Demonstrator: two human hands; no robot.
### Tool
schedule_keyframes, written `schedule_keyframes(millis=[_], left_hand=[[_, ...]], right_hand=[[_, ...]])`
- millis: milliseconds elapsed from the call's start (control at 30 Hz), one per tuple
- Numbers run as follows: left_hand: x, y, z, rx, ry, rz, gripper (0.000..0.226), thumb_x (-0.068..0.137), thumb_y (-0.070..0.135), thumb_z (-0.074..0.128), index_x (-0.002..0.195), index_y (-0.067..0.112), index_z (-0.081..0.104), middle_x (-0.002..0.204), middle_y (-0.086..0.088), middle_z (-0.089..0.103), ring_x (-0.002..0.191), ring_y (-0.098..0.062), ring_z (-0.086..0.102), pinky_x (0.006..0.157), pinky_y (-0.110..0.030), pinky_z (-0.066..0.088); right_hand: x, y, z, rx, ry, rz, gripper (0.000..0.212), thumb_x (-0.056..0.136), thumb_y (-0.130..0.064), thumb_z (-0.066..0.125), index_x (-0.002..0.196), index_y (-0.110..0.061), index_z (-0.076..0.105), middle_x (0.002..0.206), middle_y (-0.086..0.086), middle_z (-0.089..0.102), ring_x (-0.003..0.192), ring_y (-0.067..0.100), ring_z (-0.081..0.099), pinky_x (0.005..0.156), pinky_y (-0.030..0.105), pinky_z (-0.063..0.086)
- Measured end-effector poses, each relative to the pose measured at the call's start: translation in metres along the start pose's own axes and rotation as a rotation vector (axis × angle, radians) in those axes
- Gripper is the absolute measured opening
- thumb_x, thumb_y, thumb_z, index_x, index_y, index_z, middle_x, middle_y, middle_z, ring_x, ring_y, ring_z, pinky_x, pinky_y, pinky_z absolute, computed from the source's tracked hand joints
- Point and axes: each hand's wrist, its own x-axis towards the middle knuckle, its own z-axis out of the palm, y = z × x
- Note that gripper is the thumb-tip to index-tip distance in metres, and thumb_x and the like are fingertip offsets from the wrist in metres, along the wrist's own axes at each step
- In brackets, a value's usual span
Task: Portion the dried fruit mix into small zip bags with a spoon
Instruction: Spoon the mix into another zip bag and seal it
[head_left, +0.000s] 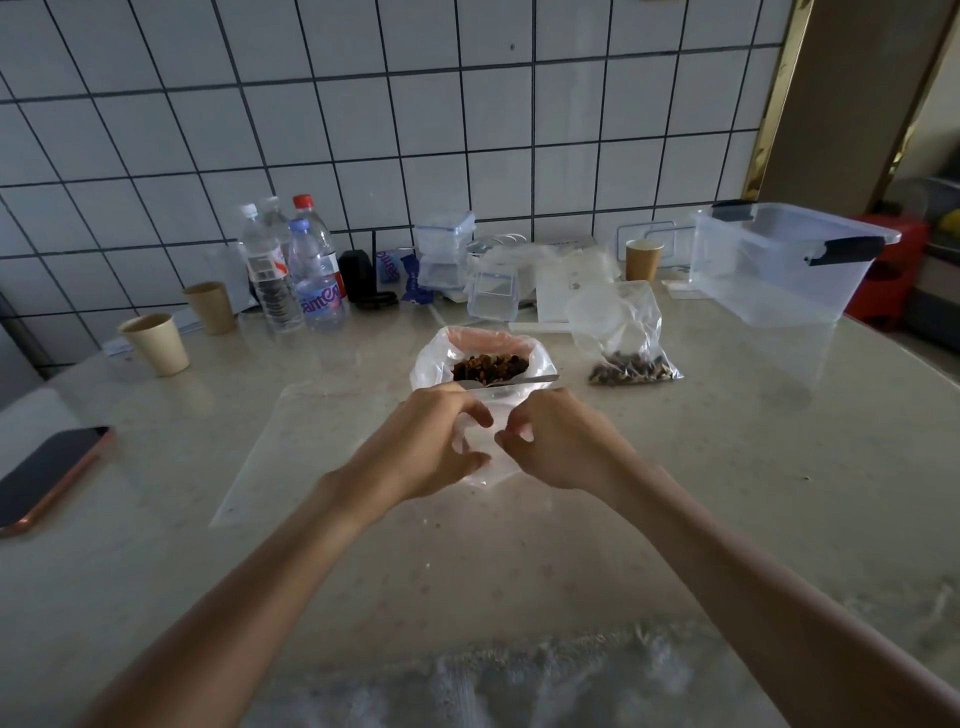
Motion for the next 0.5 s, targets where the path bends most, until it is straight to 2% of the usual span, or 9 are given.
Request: schedule_keyframes(millis=[67, 100, 133, 200, 300, 400, 467, 500], left_hand=[[0.002, -0.002, -0.001, 0.097, -0.071, -0.024, 0.061, 0.073, 0.041, 0.093, 0.127, 0.025, 0.069, 0.127, 0.007, 0.062, 0.11, -0.012, 0.063, 0.086, -0.024, 0.047], [0.003, -0.002, -0.002, 0.145, -0.116, -0.045, 0.07, 0.071, 0.046, 0.093, 0.132, 0.026, 0.066, 0.135, 0.006, 0.059, 0.118, -0.015, 0.061, 0.09, -0.027, 0.047], [0.004, -0.002, -0.004, 0.192, -0.156, -0.069, 0.075, 0.07, 0.05, 0.093, 0.135, 0.027, 0.063, 0.141, 0.007, 0.056, 0.121, -0.016, 0.059, 0.091, -0.029, 0.047], [0.006, -0.001, -0.008, 0.265, -0.209, -0.105, 0.08, 0.069, 0.056, 0.091, 0.137, 0.031, 0.059, 0.147, 0.009, 0.052, 0.123, -0.016, 0.058, 0.087, -0.029, 0.043], [0.011, 0.0, -0.013, 0.3, -0.252, -0.124, 0.077, 0.07, 0.058, 0.089, 0.136, 0.034, 0.058, 0.149, 0.01, 0.051, 0.129, -0.016, 0.054, 0.091, -0.031, 0.043], [0.014, 0.003, -0.015, 0.326, -0.322, -0.14, 0.072, 0.074, 0.054, 0.088, 0.137, 0.035, 0.058, 0.148, 0.01, 0.052, 0.127, -0.017, 0.056, 0.094, -0.033, 0.046], [0.016, 0.002, -0.014, 0.334, -0.344, -0.151, 0.065, 0.077, 0.05, 0.087, 0.135, 0.036, 0.06, 0.144, 0.01, 0.053, 0.121, -0.018, 0.059, 0.09, -0.034, 0.047], [0.017, 0.001, -0.014, 0.338, -0.338, -0.143, 0.06, 0.079, 0.046, 0.087, 0.133, 0.037, 0.062, 0.141, 0.01, 0.054, 0.118, -0.018, 0.06, 0.086, -0.033, 0.046]], right_hand=[[0.003, -0.001, -0.002, -0.11, -0.101, 0.025, 0.025, 0.096, -0.039, 0.065, 0.115, -0.026, 0.075, 0.12, -0.002, 0.071, 0.105, 0.022, 0.067, 0.078, 0.029, 0.044], [0.005, -0.002, -0.004, -0.161, -0.16, 0.014, 0.033, 0.093, -0.042, 0.069, 0.122, -0.027, 0.072, 0.128, -0.003, 0.067, 0.114, 0.022, 0.064, 0.085, 0.031, 0.044], [0.006, -0.003, -0.006, -0.206, -0.213, 0.003, 0.043, 0.09, -0.046, 0.072, 0.128, -0.027, 0.068, 0.132, -0.003, 0.064, 0.12, 0.022, 0.061, 0.093, 0.034, 0.043], [0.009, -0.006, -0.011, -0.251, -0.28, -0.005, 0.053, 0.087, -0.049, 0.075, 0.133, -0.025, 0.063, 0.133, -0.003, 0.062, 0.122, 0.022, 0.059, 0.096, 0.036, 0.042], [0.018, -0.008, -0.019, -0.228, -0.383, 0.018, 0.054, 0.086, -0.044, 0.077, 0.134, -0.026, 0.062, 0.127, -0.006, 0.061, 0.115, 0.021, 0.06, 0.087, 0.032, 0.047], [0.025, -0.007, -0.024, -0.218, -0.457, 0.024, 0.043, 0.088, -0.038, 0.075, 0.129, -0.028, 0.066, 0.1, -0.012, 0.058, 0.091, 0.012, 0.059, 0.07, 0.027, 0.043], [0.027, -0.003, -0.022, -0.231, -0.444, 0.009, 0.035, 0.089, -0.031, 0.072, 0.124, -0.029, 0.07, 0.089, -0.015, 0.057, 0.078, 0.007, 0.054, 0.063, 0.023, 0.04], [0.027, -0.001, -0.021, -0.239, -0.437, 0.0, 0.033, 0.09, -0.028, 0.07, 0.123, -0.031, 0.07, 0.092, -0.013, 0.061, 0.077, 0.007, 0.055, 0.064, 0.024, 0.041]])
